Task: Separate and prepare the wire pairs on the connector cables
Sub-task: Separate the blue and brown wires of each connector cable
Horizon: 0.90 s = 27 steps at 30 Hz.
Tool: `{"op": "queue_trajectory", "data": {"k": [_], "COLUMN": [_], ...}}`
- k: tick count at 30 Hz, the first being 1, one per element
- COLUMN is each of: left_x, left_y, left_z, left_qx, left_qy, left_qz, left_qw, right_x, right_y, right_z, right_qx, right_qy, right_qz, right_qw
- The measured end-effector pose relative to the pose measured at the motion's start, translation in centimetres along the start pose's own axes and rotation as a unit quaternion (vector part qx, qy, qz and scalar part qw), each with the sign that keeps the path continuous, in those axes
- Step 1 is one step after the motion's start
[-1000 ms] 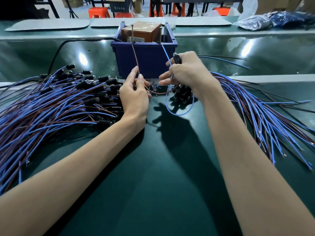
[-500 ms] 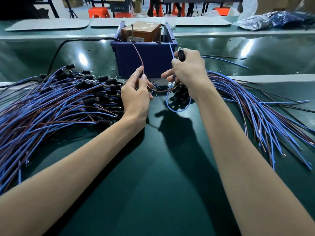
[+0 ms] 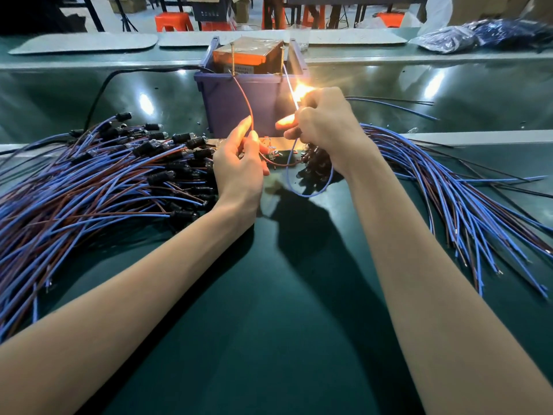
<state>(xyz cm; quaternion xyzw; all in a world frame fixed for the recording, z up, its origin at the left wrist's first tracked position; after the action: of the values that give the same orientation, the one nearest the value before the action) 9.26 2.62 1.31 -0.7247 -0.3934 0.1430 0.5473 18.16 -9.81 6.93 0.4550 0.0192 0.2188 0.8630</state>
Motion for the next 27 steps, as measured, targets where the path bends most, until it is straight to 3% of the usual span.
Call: {"op": "queue_trajectory", "data": {"k": [5,8,11,13,16,20,23,27], "left_x": [-0.1,-0.4,-0.8,-0.9,-1.3,-1.9,-2.2,-2.8], "left_y": [0.0,-0.5,-0.9,-1.0,-1.6,-1.7,-1.6,-1.7], "left_z": [-0.1,-0.5,-1.1,-1.3,-1.3,-1.9,-2.3,-3.2], "left_qx": [0.000,0.025,0.051,0.049,0.054,0.074,0.088,0.161], "left_qy": [0.004,0.020,0.056,0.063,0.059,0.086,0.102,0.153], "left_qz": [0.005,-0.014,-0.025,-0.030,-0.059,-0.055,-0.041,-0.055], "left_qw": [1.000,0.999,0.997,0.996,0.995,0.992,0.990,0.973], "right_x": [0.1,-0.6,-2.3,-2.8,-2.4,-0.9,-0.5,-0.8], "right_y": [0.3,0.5,0.3,0.0,-0.4,-0.6,-0.5,0.3], "right_z": [-0.3,-0.6,-0.9,-0.6,0.9,4.0,5.6,6.1], "right_qx": [-0.007,-0.031,-0.107,-0.114,-0.144,-0.337,-0.339,-0.277], "right_qy": [0.040,0.137,0.260,0.290,0.254,0.147,0.095,0.097], "right_qz": [0.006,0.019,0.045,0.037,0.012,0.006,-0.014,0.000], "right_qw": [0.999,0.990,0.959,0.950,0.956,0.930,0.936,0.956]}}
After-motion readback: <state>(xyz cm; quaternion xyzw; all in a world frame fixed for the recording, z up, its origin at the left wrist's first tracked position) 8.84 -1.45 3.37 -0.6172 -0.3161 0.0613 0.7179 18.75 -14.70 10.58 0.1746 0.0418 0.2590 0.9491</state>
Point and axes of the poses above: each hand's wrist, its own x-axis towards the middle knuckle, its own z-axis out of the back of the hand, y = z × x, the point moved 9 cm from there along x, towards the middle knuckle, and after that the axes turned 14 degrees about -x, right-handed, at the moved point
